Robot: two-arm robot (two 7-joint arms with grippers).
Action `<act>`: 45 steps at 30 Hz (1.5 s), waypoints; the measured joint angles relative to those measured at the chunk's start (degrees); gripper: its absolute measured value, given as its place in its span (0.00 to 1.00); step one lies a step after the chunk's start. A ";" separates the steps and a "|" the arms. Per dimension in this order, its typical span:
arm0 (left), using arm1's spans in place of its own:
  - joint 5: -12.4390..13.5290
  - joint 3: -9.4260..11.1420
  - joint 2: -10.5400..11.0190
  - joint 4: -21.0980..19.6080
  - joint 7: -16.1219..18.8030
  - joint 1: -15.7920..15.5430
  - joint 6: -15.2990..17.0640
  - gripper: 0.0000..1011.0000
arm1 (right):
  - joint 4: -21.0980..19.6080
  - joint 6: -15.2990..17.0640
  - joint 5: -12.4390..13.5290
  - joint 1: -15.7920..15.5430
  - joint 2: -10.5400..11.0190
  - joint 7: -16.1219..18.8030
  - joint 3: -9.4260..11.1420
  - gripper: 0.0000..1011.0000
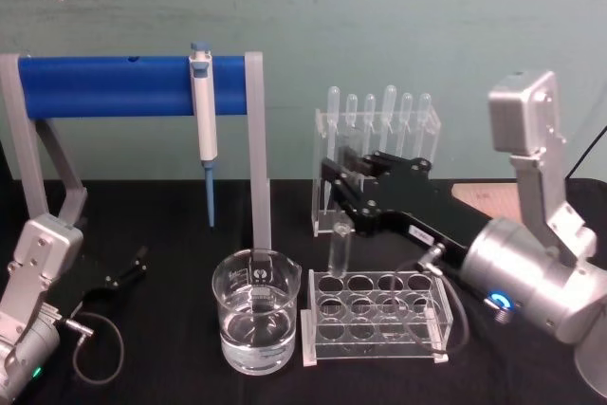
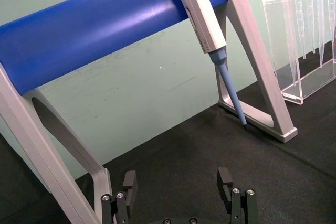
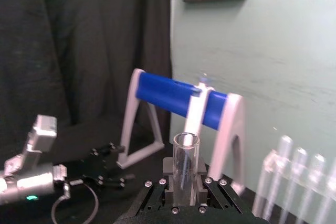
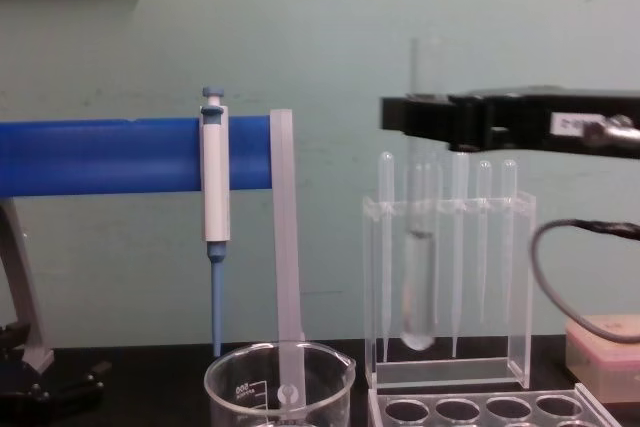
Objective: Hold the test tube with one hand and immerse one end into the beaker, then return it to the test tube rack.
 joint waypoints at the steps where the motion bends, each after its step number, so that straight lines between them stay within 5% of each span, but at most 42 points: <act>1: 0.00 0.00 0.00 0.00 0.00 0.00 0.00 0.99 | -0.01 0.23 -0.21 0.70 -0.45 0.07 -0.72 0.22; 16: 0.00 0.00 0.00 0.00 0.00 0.00 0.00 0.99 | 6.17 0.06 -2.58 7.90 -6.71 1.37 -7.77 0.22; 45: 0.00 0.00 0.00 0.00 0.00 0.00 0.00 0.99 | 15.72 -12.61 -9.67 3.58 -10.27 3.07 -9.33 0.22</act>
